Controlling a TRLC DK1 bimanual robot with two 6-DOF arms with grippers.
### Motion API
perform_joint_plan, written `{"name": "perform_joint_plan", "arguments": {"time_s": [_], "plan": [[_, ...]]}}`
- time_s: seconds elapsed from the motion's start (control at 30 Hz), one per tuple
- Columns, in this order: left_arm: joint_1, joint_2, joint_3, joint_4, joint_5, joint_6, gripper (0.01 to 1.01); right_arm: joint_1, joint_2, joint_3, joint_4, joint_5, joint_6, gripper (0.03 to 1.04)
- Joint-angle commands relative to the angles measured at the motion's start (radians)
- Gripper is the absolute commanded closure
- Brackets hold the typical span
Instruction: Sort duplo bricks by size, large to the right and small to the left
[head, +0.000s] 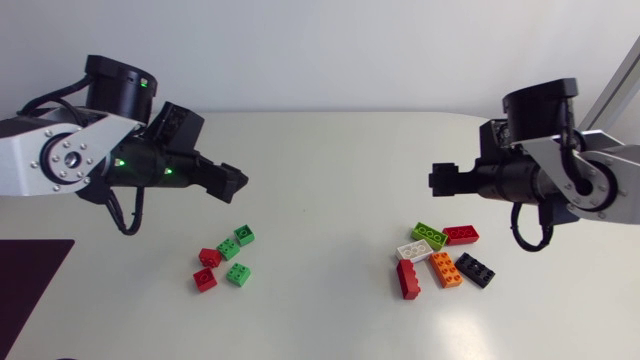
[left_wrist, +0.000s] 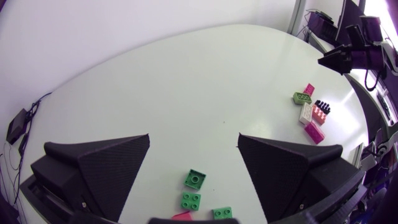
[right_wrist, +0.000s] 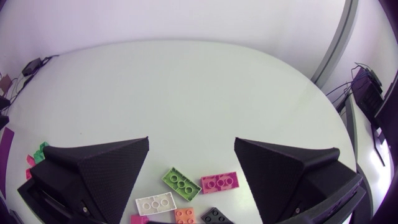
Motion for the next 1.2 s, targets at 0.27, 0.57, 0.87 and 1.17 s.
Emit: {"name": "perform_joint_plan", "arguments": {"time_s": [0.27, 0.57, 0.87, 1.17], "plan": [[0.044, -0.271, -0.155, 0.118, -0.058, -0.056, 0.041, 0.047, -0.317, -0.153, 0.046, 0.145, 0.001, 0.08], [0.115, -0.653, -0.387, 0.283, -0.072, -0.053, 0.041, 0.077, -0.804, -0.408, 0.152, 0.221, -0.092, 0.08], [0.166, -1.011, -0.657, 0.446, -0.127, -0.039, 0.041, 0.094, -1.261, -0.589, 0.083, 0.272, -0.138, 0.08], [0.245, -1.368, -0.852, 0.440, -0.133, -0.020, 0.041, 0.077, -1.262, -0.604, 0.125, 0.275, -0.118, 0.08]]}}
